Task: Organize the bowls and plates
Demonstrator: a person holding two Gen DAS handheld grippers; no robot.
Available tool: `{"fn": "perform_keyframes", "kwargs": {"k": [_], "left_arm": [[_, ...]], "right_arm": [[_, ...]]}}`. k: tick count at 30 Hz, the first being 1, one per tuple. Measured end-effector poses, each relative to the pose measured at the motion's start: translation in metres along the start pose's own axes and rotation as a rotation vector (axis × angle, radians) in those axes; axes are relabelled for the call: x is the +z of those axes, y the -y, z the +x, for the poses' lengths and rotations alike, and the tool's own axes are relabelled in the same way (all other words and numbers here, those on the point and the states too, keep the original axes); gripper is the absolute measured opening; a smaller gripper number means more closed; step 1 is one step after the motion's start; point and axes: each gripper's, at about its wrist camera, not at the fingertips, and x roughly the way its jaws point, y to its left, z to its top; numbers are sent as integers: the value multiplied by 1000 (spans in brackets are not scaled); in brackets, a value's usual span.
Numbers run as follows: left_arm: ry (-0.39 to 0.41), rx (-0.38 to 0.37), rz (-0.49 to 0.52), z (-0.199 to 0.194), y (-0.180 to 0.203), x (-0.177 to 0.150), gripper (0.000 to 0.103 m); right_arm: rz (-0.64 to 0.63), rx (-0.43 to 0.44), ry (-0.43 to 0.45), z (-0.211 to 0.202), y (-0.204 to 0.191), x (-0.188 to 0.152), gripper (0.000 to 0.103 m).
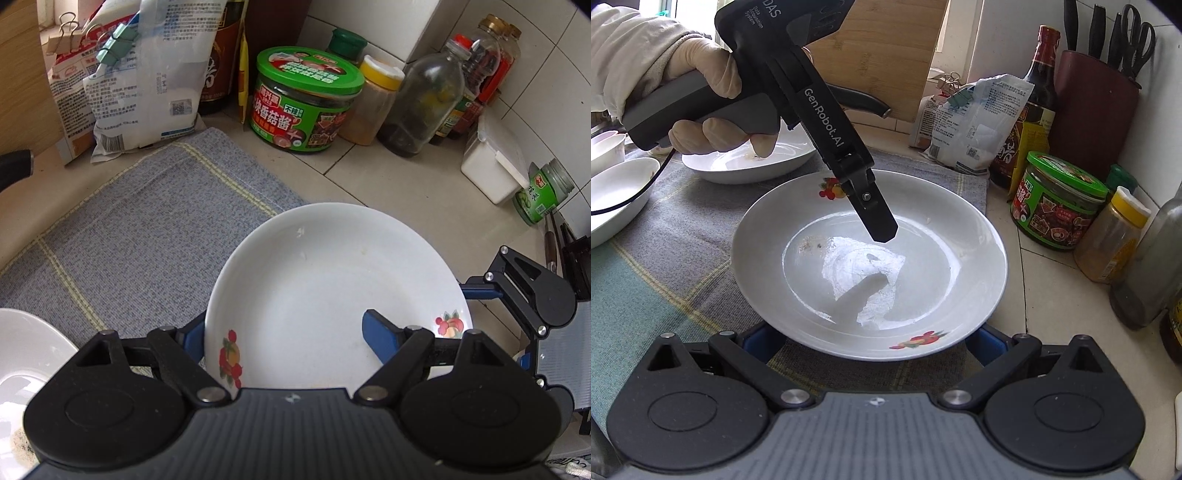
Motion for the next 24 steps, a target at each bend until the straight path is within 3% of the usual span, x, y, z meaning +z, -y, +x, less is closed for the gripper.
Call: {"fn": "perform_keyframes", "kwargs": {"k": [7,12,19,24], "left_arm": [[3,3,4,1,0,0,83],[20,25,22,0,3,-2,90],[105,98,31,-29,8,-14,91],[210,175,81,-67,30,-35,92]], "right_arm": [[1,0,3,0,0,-1,103],[1,-5,2,-1,-1,-2,103],[47,-24,-16,-15,3,-3,103],[89,-74,-47,-29,1,-1,103]]}}
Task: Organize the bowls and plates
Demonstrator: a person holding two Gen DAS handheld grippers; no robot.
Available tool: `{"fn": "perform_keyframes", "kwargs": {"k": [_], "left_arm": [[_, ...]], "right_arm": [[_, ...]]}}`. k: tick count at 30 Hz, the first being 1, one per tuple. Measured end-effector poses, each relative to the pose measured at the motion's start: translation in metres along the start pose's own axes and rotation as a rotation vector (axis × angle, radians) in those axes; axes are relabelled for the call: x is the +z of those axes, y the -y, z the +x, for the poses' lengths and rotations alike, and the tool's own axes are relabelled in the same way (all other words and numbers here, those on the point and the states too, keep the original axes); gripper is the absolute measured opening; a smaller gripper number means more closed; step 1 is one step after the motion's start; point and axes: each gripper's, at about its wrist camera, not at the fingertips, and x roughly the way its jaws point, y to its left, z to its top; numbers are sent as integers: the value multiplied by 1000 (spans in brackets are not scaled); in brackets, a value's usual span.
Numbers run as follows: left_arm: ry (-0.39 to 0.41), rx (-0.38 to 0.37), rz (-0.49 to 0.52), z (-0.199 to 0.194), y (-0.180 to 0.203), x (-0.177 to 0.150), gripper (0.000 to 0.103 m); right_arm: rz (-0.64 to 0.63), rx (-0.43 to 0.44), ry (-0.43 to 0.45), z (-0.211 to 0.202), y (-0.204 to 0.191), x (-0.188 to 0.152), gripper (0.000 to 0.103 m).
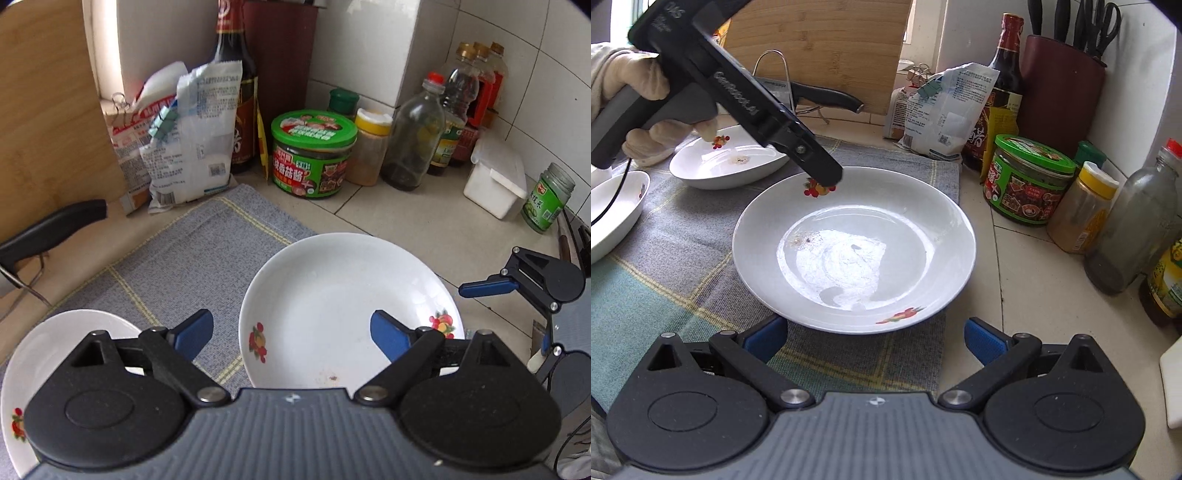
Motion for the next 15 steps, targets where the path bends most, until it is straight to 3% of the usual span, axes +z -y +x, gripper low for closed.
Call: {"fn": "perform_keyframes", "kwargs": {"k": [5,11,15], "left_arm": [[68,82,10,-39,19,-18,94],[136,125,-112,-71,22,-43,95],[167,158,-137,-89,22,-59,98]], "right_arm": [[46,-15,26,-18,-4,2,103],[40,-60,57,-28,-13,9,103],[36,-72,69,-30,-27,14,103]]}}
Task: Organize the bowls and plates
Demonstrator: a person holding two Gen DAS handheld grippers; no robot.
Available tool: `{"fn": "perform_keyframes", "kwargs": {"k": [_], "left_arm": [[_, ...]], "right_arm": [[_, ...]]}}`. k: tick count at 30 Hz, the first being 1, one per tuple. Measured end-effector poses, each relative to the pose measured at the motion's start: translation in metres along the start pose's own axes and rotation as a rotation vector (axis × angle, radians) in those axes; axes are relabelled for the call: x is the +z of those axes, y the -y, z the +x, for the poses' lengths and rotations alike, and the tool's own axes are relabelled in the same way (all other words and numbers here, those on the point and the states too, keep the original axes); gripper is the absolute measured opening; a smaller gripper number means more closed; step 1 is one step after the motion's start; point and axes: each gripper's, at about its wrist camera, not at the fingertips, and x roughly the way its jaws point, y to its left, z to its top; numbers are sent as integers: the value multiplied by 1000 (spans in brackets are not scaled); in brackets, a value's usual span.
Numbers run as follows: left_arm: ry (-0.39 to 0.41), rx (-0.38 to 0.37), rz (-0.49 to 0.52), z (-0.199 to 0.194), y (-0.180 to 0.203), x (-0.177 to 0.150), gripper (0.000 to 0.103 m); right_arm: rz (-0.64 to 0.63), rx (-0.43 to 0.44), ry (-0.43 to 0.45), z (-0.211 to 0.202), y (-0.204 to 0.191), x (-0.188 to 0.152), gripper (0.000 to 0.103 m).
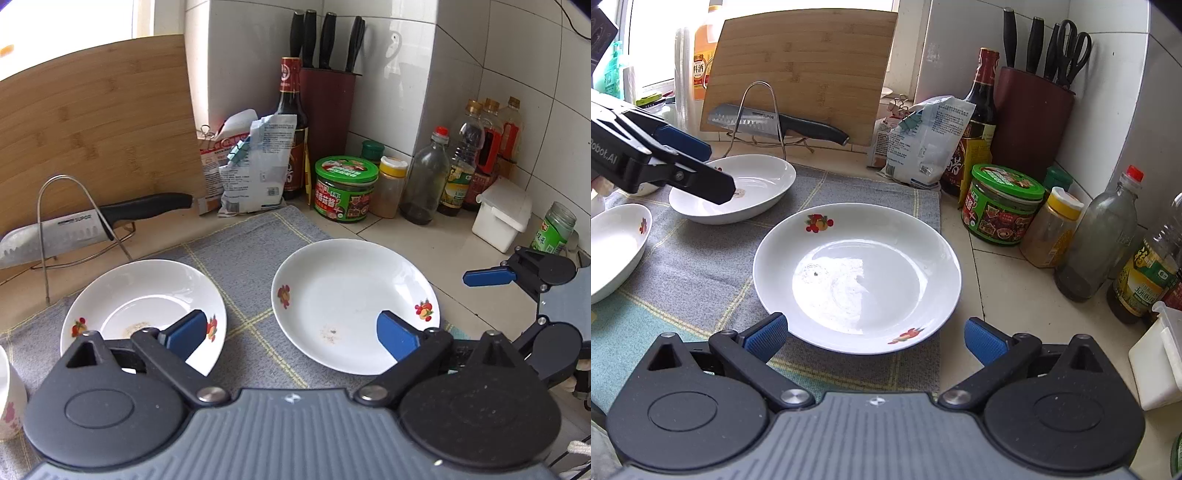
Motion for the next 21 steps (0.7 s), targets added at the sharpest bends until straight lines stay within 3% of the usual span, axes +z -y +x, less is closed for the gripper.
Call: {"fn": "perform_keyframes", "kwargs": {"k": [6,12,21], "left_arm": [[18,25,-4,-25,-13,-23,99],[8,58,-23,-51,-27,-53,99],[-20,279,-152,-96,-39,-99,99]], "right_arm": [[-33,6,16,-5,-35,10,103],[-115,83,7,0,-75,17,103],[-243,321,19,21,-113,36,103]]}}
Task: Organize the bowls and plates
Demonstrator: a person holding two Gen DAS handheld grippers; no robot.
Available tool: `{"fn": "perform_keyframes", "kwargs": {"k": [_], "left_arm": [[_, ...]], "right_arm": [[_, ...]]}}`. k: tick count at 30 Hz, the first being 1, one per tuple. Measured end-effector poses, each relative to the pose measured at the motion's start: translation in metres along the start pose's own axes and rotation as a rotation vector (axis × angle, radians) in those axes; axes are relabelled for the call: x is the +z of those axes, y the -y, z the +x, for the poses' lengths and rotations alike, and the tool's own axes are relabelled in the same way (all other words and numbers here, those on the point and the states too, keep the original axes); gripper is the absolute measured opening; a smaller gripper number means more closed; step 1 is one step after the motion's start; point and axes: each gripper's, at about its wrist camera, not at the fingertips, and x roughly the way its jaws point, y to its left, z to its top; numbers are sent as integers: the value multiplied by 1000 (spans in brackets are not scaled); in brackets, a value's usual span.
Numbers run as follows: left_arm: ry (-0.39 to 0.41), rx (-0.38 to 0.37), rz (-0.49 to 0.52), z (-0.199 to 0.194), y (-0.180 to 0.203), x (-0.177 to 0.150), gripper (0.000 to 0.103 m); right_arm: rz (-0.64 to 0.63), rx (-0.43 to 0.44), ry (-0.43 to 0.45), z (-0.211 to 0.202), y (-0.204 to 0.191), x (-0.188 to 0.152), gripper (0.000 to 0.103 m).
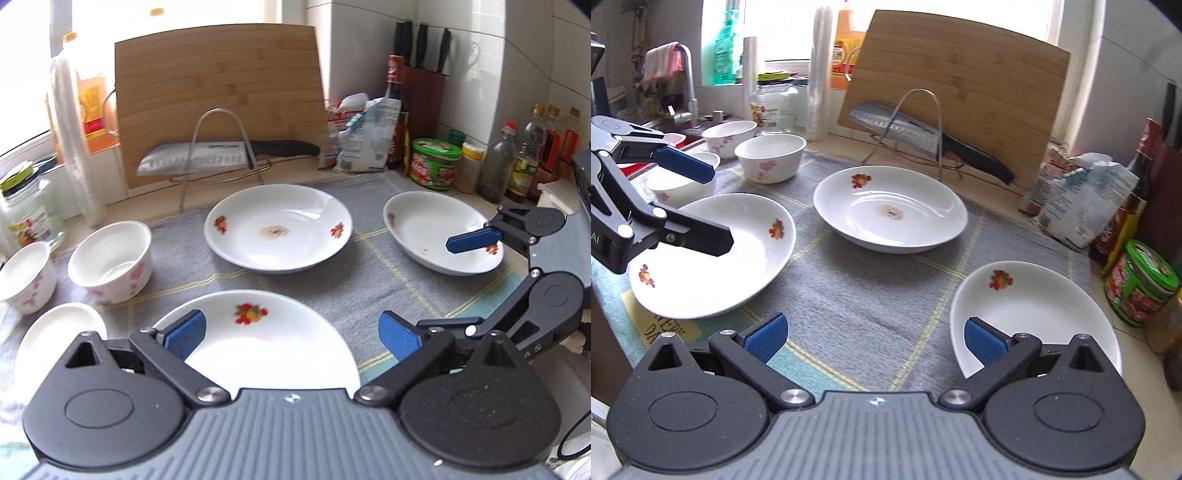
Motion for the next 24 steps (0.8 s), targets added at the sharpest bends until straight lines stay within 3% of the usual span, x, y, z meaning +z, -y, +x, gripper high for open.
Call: {"fn": "perform_keyframes", "kwargs": {"k": [7,11,14,24], "left_arm": [[-68,153,-144,-28,-26,-42,99],[-92,187,-142,-38,-37,-66,99],[-115,178,-106,-34,-42,-80,99],[-151,47,-5,-5,-46,-97,102]], "right_arm": [[-8,126,-32,27,-11,8,103],[42,170,-25,31,-12,21,103],[58,176,-58,40,-20,29,103],[67,227,-199,77,-53,41,103]]}}
